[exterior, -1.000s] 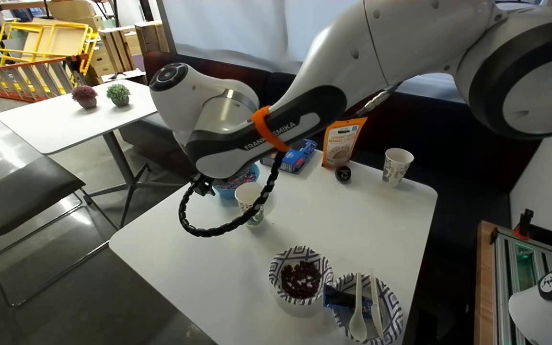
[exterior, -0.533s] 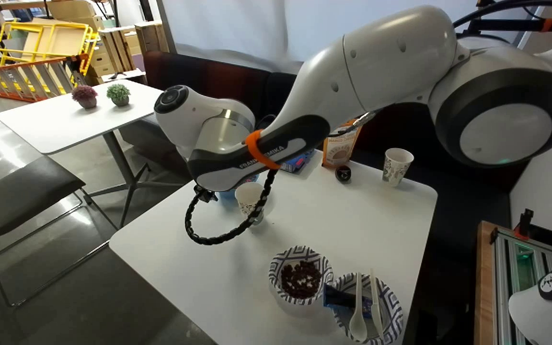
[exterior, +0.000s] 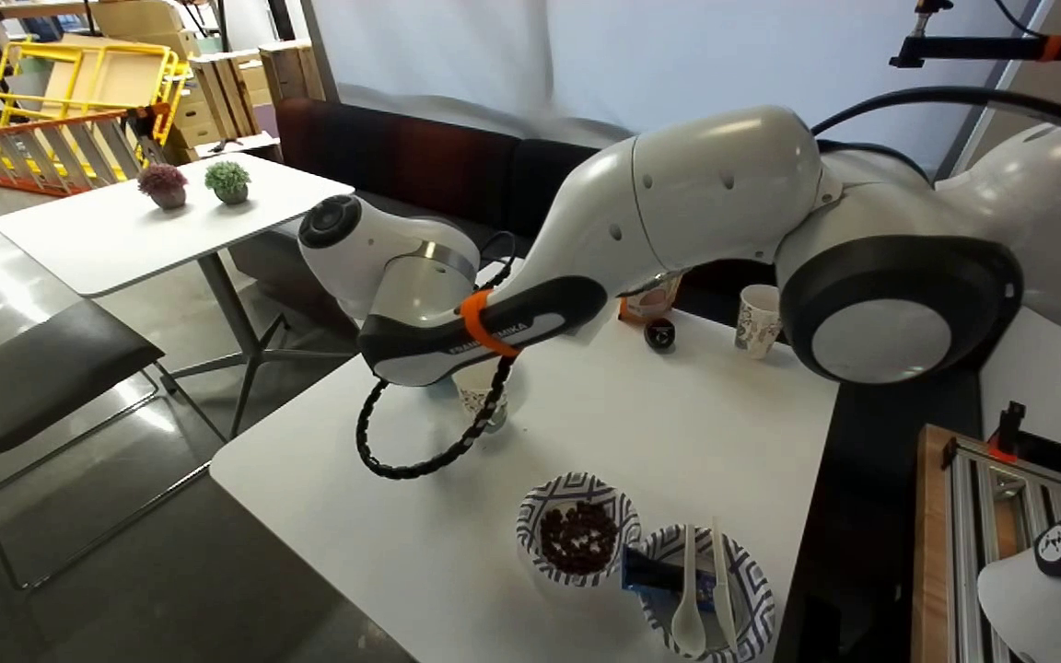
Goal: Lightly pour some of the contents of the blue bowl into the cup
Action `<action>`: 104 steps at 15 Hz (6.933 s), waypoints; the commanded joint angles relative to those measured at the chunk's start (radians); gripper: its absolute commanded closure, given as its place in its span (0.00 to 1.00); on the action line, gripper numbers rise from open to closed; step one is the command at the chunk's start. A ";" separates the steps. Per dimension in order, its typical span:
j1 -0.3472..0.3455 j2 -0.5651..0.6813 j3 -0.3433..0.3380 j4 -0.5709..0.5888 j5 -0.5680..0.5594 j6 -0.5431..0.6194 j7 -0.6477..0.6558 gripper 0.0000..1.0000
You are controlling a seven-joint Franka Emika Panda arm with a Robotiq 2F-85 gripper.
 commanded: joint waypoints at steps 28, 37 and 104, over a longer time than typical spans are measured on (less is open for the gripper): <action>0.014 0.133 -0.008 0.262 -0.002 -0.081 0.067 0.99; 0.084 0.123 -0.050 0.277 -0.029 -0.111 0.094 0.99; 0.278 -0.175 -0.098 0.201 0.078 -0.399 0.041 0.99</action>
